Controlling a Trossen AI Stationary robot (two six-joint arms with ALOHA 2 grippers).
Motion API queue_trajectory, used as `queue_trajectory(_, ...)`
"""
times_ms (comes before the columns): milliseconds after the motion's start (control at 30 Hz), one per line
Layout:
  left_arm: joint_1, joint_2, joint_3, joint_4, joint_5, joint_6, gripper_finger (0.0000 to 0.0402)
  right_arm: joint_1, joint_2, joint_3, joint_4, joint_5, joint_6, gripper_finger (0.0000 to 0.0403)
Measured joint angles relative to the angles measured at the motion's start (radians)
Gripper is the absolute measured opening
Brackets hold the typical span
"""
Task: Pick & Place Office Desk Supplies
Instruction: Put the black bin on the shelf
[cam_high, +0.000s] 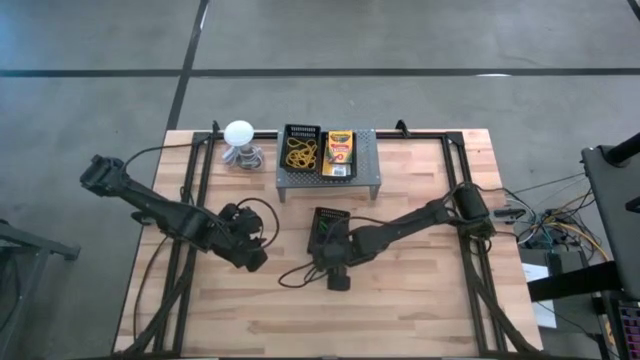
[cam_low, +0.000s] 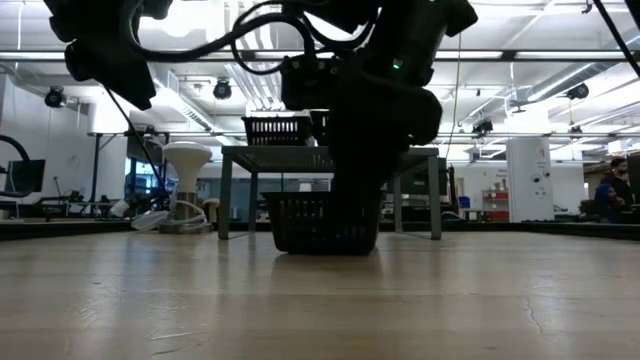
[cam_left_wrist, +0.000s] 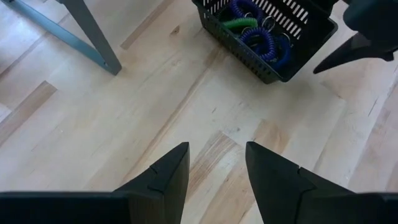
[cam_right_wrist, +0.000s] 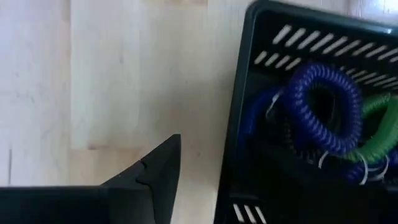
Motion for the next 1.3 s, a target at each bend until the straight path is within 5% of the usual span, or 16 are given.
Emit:
queue_trajectory(367,0.000,0.000,0.000,0.005,0.001,-0.001,0.0165,0.010,-0.040,-0.010,-0.070,0.131,-0.060,0.0021)
queue_trajectory(700,0.000,0.000,0.000,0.008,0.001,-0.003,0.0165,0.054,-0.168,-0.051,-0.083,0.150,-0.077,0.0010)
queue_trajectory(1133,0.000,0.000,0.000,0.008,0.000,-0.007,0.0165,0.194,-0.657,-0.340,-0.094,0.155,0.167,0.0009)
queue_trajectory(1300,0.000,0.000,0.000,0.018,-0.011,-0.021,0.0165,0.212,-0.825,-0.396,-0.155,0.236,0.193,0.0008)
